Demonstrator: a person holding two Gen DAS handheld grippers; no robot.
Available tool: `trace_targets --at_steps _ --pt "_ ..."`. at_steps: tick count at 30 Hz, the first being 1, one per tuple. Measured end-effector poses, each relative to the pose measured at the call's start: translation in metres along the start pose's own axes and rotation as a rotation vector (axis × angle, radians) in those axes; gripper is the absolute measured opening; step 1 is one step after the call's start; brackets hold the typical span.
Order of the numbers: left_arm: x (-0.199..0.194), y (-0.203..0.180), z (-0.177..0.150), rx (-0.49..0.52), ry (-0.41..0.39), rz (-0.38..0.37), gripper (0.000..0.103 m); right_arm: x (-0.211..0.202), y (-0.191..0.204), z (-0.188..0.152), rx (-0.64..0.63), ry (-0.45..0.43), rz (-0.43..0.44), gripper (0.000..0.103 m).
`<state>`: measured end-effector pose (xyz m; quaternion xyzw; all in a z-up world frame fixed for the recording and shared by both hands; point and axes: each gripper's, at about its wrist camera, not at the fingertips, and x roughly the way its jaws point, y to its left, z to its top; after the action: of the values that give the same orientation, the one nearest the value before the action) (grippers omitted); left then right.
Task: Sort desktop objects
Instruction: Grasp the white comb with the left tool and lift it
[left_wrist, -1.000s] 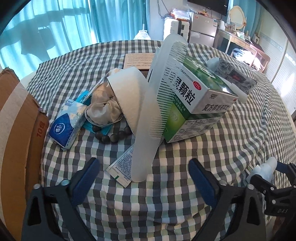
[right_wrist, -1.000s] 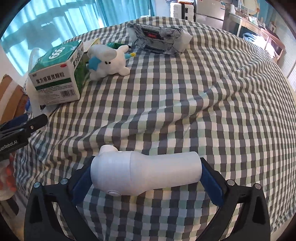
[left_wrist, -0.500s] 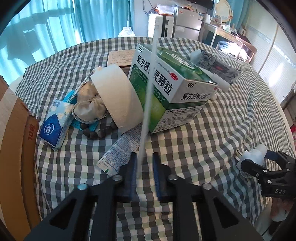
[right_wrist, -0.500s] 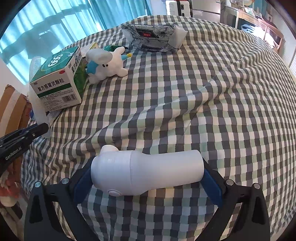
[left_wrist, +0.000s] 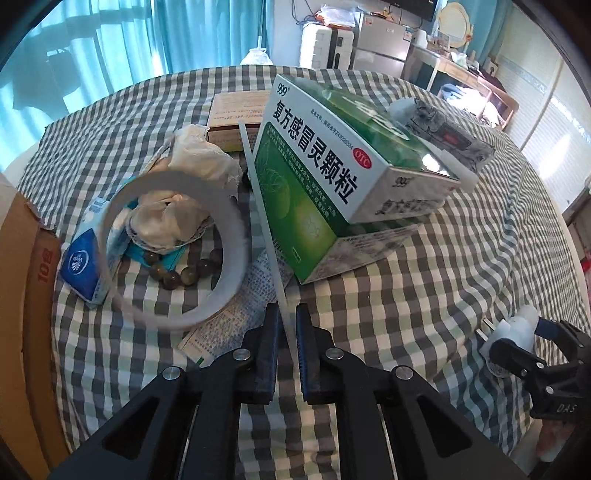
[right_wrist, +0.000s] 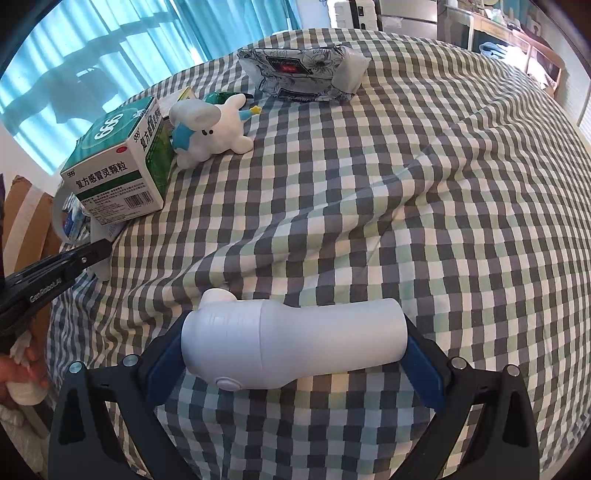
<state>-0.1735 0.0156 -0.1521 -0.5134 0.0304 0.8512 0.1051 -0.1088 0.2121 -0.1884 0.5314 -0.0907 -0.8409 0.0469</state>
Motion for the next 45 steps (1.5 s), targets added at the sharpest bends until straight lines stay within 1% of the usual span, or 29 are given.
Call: trace_targets --at_steps 1,5,8,9,13,17,22,25,26,29,30,32,35,37,39,40,41,42,43,44,45 --pt "0.003 -0.001 0.001 0.0 0.006 -0.006 0.008 0.001 0.0 0.0 -0.001 0.003 -0.001 0.101" --pt "0.001 -0.005 0.0 0.004 -0.018 -0.011 0.005 0.004 0.002 0.005 -0.002 0.001 0.0 0.101" --pt "-0.004 -0.005 -0.002 -0.028 -0.022 -0.034 0.005 0.002 0.003 0.006 0.011 -0.016 0.005 0.101" --pt "-0.007 -0.004 -0.004 -0.034 -0.021 -0.056 0.005 0.001 -0.001 0.008 0.023 -0.03 0.007 0.101" --pt "-0.03 -0.003 -0.011 -0.016 -0.044 -0.062 0.005 -0.011 -0.009 0.006 0.08 -0.055 0.04 0.101" --pt "-0.058 -0.001 -0.017 -0.015 -0.074 -0.082 0.005 -0.026 -0.002 0.001 0.072 -0.072 0.022 0.101" --pt "-0.099 0.004 -0.017 -0.011 -0.135 -0.081 0.005 -0.064 0.023 -0.006 0.005 -0.129 -0.007 0.101" --pt "-0.124 0.009 -0.02 -0.023 -0.179 -0.093 0.005 -0.096 0.039 -0.013 -0.02 -0.175 0.02 0.101" --pt "-0.132 0.009 -0.023 -0.023 -0.196 -0.094 0.005 -0.104 0.041 -0.011 -0.028 -0.193 0.028 0.101" --pt "-0.157 0.008 -0.027 -0.016 -0.237 -0.1 0.005 -0.133 0.062 -0.01 -0.054 -0.247 0.047 0.101" --pt "-0.16 0.004 -0.023 -0.015 -0.244 -0.108 0.005 -0.145 0.069 -0.012 -0.061 -0.27 0.058 0.101" --pt "-0.175 0.004 -0.027 -0.014 -0.274 -0.107 0.005 -0.164 0.08 -0.016 -0.07 -0.295 0.074 0.101" --pt "-0.195 0.005 -0.034 -0.012 -0.302 -0.118 0.005 -0.181 0.093 -0.02 -0.087 -0.32 0.077 0.101" --pt "-0.202 0.006 -0.039 -0.005 -0.295 -0.129 0.006 -0.189 0.1 -0.024 -0.101 -0.336 0.071 0.101" --pt "-0.204 0.006 -0.045 0.001 -0.285 -0.126 0.009 -0.193 0.103 -0.028 -0.105 -0.339 0.074 0.101" --pt "-0.203 0.005 -0.049 0.001 -0.268 -0.122 0.013 -0.193 0.105 -0.03 -0.103 -0.34 0.076 0.101" --pt "-0.199 0.005 -0.052 -0.001 -0.25 -0.119 0.027 -0.192 0.106 -0.031 -0.103 -0.338 0.078 0.101" --pt "-0.194 0.004 -0.054 -0.004 -0.237 -0.11 0.047 -0.192 0.107 -0.033 -0.105 -0.33 0.081 0.101" --pt "-0.188 0.003 -0.058 -0.012 -0.229 -0.09 0.055 -0.19 0.109 -0.035 -0.108 -0.322 0.081 0.101" --pt "-0.183 0.002 -0.063 -0.016 -0.224 -0.081 0.059 -0.188 0.109 -0.038 -0.112 -0.317 0.078 0.101" --pt "-0.175 0.0 -0.066 -0.016 -0.214 -0.084 0.059 -0.185 0.109 -0.04 -0.118 -0.31 0.076 0.101"
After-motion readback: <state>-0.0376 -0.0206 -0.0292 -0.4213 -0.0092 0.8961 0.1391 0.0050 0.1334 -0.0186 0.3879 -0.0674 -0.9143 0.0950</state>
